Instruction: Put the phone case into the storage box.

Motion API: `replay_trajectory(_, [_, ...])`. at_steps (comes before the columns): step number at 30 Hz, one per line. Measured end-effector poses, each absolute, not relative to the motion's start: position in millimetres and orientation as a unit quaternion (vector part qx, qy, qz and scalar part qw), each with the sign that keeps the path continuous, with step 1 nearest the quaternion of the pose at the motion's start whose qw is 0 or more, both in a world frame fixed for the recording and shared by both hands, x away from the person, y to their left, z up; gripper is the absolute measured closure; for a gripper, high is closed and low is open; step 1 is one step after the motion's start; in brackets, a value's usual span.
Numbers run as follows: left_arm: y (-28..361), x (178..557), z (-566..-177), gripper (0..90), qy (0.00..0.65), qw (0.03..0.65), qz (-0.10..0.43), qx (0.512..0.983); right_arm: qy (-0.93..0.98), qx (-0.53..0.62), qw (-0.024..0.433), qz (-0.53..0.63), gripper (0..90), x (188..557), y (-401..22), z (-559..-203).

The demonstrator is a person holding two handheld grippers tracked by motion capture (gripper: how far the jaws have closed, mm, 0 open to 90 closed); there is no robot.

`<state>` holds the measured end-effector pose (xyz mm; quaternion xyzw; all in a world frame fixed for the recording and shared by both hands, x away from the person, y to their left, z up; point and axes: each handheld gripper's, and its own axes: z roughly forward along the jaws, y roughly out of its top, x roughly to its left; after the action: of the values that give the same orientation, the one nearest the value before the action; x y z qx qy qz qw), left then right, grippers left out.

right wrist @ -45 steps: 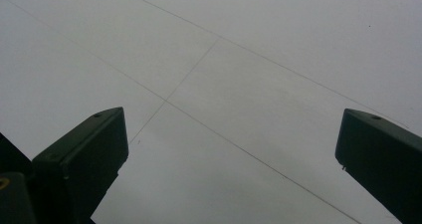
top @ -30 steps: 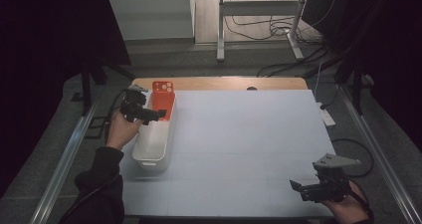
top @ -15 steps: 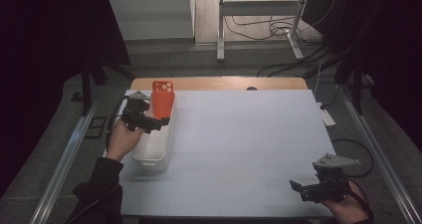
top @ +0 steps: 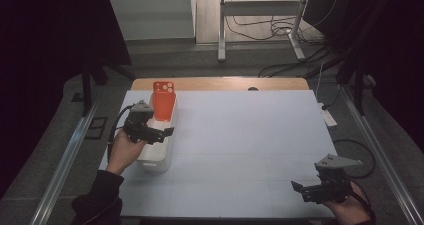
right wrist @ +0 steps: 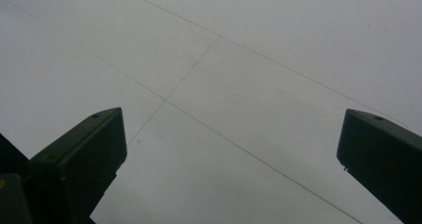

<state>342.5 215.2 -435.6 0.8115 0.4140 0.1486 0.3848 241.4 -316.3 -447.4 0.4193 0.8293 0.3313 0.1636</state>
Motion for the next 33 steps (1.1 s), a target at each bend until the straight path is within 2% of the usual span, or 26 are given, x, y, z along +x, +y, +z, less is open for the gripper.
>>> replay_trajectory(6, [213.3, 325.1, -438.2, 0.0, 0.409, 0.376, 0.16, 0.816, 0.829, 0.42, 0.162, 0.333, 0.0, 241.6, -316.8, -447.5])
replay_trajectory(33, [219.5, 259.3, -444.7, 0.0, 0.417, 0.395, 0.144, 0.806, 0.828, 0.419, 0.165, 0.334, 0.0, 240.8, -316.4, -447.2])
